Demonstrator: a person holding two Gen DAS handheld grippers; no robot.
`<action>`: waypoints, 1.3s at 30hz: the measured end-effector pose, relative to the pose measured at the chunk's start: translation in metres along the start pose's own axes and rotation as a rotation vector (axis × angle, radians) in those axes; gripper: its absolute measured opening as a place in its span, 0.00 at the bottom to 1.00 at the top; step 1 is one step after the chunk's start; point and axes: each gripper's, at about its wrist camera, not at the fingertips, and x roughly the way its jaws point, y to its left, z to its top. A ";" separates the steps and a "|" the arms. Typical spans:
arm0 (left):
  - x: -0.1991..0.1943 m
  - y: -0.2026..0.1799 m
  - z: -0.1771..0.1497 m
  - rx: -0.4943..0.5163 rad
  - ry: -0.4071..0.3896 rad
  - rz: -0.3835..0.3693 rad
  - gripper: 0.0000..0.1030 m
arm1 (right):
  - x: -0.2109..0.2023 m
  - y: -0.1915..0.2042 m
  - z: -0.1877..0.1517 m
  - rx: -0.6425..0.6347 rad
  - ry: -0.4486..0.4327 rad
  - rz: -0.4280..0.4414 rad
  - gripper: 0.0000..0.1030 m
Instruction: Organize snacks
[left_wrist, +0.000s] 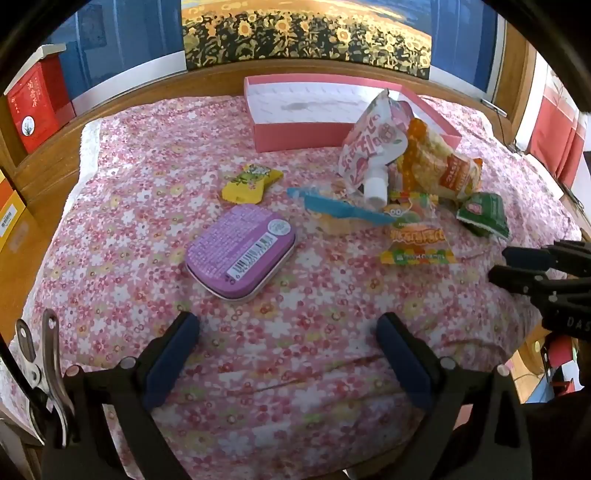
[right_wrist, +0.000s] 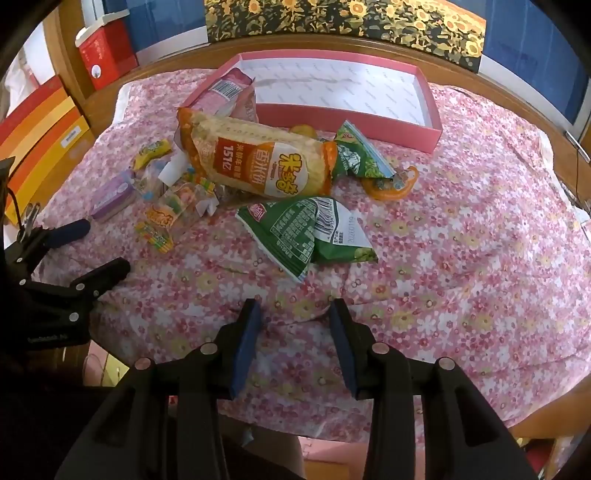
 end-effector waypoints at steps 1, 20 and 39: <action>0.000 0.000 0.000 0.000 0.001 0.000 0.96 | 0.000 -0.001 0.000 0.002 0.001 0.002 0.40; 0.000 0.000 0.001 -0.001 0.001 0.001 0.96 | 0.000 -0.004 0.000 -0.001 0.000 0.000 0.40; 0.000 0.000 0.001 -0.002 0.003 0.000 0.96 | 0.000 -0.002 0.001 -0.004 0.000 0.000 0.40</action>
